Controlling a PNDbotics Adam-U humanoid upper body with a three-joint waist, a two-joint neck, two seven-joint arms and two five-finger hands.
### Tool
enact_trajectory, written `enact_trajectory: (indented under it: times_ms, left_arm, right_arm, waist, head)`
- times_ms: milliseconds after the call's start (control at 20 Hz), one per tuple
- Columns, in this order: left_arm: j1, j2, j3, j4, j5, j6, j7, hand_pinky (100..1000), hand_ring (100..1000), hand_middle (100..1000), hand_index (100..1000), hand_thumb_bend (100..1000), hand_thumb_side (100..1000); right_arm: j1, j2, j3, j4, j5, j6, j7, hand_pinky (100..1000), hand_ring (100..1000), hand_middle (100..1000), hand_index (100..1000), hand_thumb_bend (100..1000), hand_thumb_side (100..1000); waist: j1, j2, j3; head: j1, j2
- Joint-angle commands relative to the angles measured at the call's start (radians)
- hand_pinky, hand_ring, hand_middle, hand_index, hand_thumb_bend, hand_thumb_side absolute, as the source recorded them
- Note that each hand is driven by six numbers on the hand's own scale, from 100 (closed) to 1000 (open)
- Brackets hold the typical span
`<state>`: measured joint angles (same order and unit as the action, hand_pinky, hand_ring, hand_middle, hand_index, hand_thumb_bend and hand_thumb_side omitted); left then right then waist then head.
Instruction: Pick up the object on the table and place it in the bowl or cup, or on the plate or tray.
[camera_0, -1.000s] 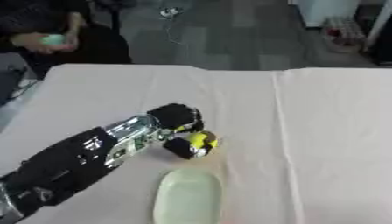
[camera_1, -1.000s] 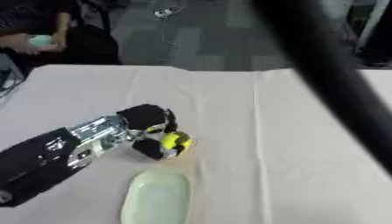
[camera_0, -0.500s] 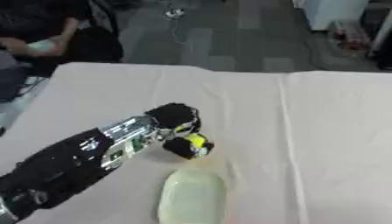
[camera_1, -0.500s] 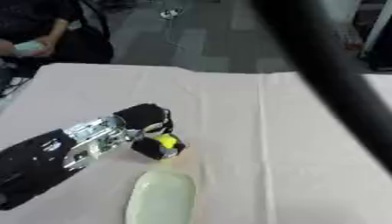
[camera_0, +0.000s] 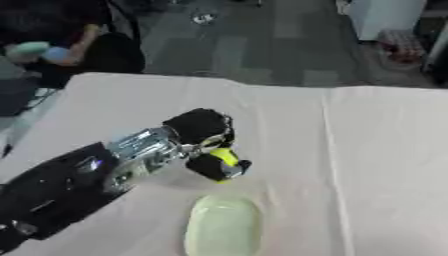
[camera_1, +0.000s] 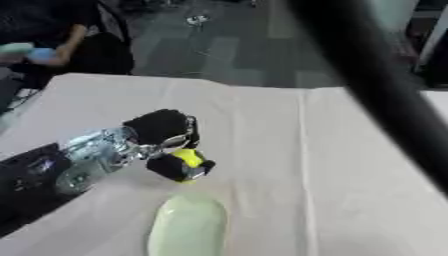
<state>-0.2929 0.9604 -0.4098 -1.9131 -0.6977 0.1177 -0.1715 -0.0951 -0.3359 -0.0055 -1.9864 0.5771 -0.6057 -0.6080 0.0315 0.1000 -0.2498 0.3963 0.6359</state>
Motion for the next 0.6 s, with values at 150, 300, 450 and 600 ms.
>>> enact_trajectory:
  times_ms: [150, 300, 450, 600]
  left_arm:
    - [0.024, 0.049, -0.021, -0.085, 0.027, 0.048, -0.088, 100, 100, 100, 205, 149, 780]
    - [0.050, 0.052, -0.038, -0.087, 0.008, 0.042, -0.080, 100, 100, 100, 208, 148, 785]
    - [0.080, 0.054, -0.052, -0.087, -0.011, 0.035, -0.056, 100, 100, 100, 209, 148, 785]
    - [0.100, 0.055, -0.067, -0.087, -0.017, 0.029, -0.044, 100, 100, 100, 211, 150, 782]
  right_arm:
    - [0.004, -0.004, 0.006, -0.014, 0.018, -0.301, -0.299, 373, 330, 292, 440, 501, 641]
    - [0.006, -0.002, 0.008, -0.014, 0.021, -0.301, -0.299, 372, 330, 292, 440, 497, 642]
    - [0.006, -0.002, 0.009, -0.014, 0.021, -0.301, -0.299, 373, 330, 292, 440, 500, 641]
    - [0.005, -0.002, 0.007, -0.014, 0.019, -0.301, -0.299, 373, 330, 292, 440, 502, 642]
  waist:
    - [-0.004, -0.014, 0.003]
    - [-0.004, -0.015, 0.004]
    - [-0.004, -0.014, 0.003]
    - [-0.005, -0.015, 0.002]
  head:
    - [-0.005, -0.007]
    - [-0.004, -0.007]
    - [-0.006, -0.005]
    - [-0.005, -0.004]
